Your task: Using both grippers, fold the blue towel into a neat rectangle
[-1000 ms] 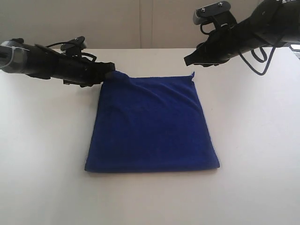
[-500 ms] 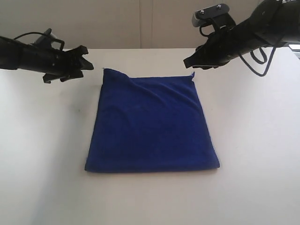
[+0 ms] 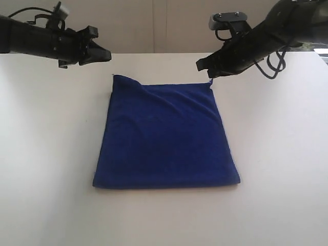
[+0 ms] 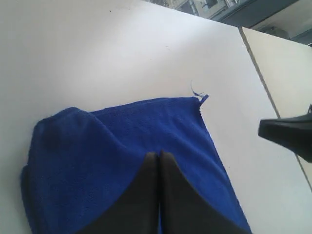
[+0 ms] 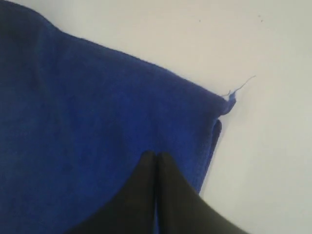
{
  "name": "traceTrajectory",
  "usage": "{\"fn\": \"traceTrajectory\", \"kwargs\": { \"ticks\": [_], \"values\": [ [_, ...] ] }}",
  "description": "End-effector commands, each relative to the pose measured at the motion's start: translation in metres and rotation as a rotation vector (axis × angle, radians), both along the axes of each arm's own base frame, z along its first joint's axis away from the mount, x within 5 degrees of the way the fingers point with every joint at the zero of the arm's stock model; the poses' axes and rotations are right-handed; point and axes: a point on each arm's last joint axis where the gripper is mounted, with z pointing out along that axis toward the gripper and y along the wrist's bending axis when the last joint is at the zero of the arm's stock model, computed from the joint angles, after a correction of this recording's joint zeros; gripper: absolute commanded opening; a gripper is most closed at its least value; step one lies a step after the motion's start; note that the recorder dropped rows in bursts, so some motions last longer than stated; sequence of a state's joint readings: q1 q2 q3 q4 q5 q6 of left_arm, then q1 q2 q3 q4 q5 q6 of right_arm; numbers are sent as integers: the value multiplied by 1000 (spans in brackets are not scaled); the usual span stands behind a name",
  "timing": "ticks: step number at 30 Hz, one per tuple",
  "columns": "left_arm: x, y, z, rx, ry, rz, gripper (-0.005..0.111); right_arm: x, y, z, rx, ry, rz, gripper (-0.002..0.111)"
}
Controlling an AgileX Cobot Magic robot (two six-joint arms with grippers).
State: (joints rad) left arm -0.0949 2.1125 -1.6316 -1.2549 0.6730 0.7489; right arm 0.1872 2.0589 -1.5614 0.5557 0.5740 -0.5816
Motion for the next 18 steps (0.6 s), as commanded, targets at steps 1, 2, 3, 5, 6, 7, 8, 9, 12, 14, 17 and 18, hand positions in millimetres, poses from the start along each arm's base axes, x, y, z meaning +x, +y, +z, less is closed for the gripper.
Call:
{"fn": "traceTrajectory", "kwargs": {
  "ticks": [1, 2, 3, 5, 6, 7, 8, 9, 12, 14, 17, 18],
  "values": [
    [-5, -19, 2, 95, -51, -47, 0, 23, -2, -16, -9, -34, -35, 0],
    [-4, -22, 0, 120, -60, -42, 0, 28, -3, -22, -12, -49, -48, 0],
    [-4, -25, -2, 132, -67, -34, 0, 32, -3, -29, -17, -57, -61, 0],
    [1, -30, -9, 139, -70, 12, 0, 43, -5, -50, -31, -98, -108, 0],
    [5, -30, -17, 124, -51, 35, 0, 47, -5, -67, -40, -80, -114, 0],
    [6, -30, -22, 120, -38, 40, 0, 47, -5, -73, -40, -69, -114, 0],
    [8, -30, -31, 120, -19, 46, 0, 48, -5, -85, -43, -44, -112, 0],
    [9, -30, -38, 124, -7, 48, 0, 49, -5, -93, -42, -33, -117, 0],
    [11, -31, -53, 105, 34, 57, 0, 49, -4, -104, -43, -9, -121, 0],
    [12, -34, -56, 69, 54, 51, 0, 48, -5, -108, -58, -2, -108, 0],
    [16, -37, -57, 83, 36, 86, 0, 47, -5, -108, -60, 4, -103, 0],
    [17, -38, -59, 93, 33, 99, 0, 47, -5, -109, -60, 6, -102, 0]
  ]
}}
